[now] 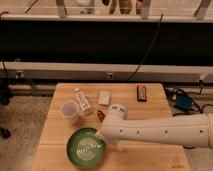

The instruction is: Pick up the ceramic bowl

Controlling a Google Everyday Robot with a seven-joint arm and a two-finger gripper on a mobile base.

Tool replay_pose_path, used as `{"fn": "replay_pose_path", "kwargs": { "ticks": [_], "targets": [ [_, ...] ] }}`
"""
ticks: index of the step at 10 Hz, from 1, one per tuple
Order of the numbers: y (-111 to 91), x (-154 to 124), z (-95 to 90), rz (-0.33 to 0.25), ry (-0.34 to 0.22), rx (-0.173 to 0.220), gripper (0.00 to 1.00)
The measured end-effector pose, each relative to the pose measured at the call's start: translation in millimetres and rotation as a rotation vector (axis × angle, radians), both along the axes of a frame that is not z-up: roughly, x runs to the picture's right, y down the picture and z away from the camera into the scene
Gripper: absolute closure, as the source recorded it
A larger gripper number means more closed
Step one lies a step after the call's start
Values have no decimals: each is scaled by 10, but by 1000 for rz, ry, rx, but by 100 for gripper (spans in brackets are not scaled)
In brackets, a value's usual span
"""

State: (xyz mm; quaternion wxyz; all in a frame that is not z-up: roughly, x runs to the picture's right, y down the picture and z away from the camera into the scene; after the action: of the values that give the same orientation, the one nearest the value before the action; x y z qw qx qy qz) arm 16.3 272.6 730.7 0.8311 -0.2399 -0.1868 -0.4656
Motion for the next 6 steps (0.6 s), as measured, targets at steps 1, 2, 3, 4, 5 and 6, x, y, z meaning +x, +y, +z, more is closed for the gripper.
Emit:
{"fn": "replay_pose_path", "kwargs": {
  "ticks": [1, 2, 3, 4, 5, 6],
  "targets": [
    [10, -3, 5, 0, -2, 1, 20],
    [19, -7, 10, -1, -4, 2, 20],
    [28, -6, 17, -2, -5, 4, 20],
    [40, -5, 23, -2, -7, 3, 20],
    [49, -4, 26, -2, -7, 4, 20],
    [65, -3, 30, -3, -8, 4, 20]
  ]
}}
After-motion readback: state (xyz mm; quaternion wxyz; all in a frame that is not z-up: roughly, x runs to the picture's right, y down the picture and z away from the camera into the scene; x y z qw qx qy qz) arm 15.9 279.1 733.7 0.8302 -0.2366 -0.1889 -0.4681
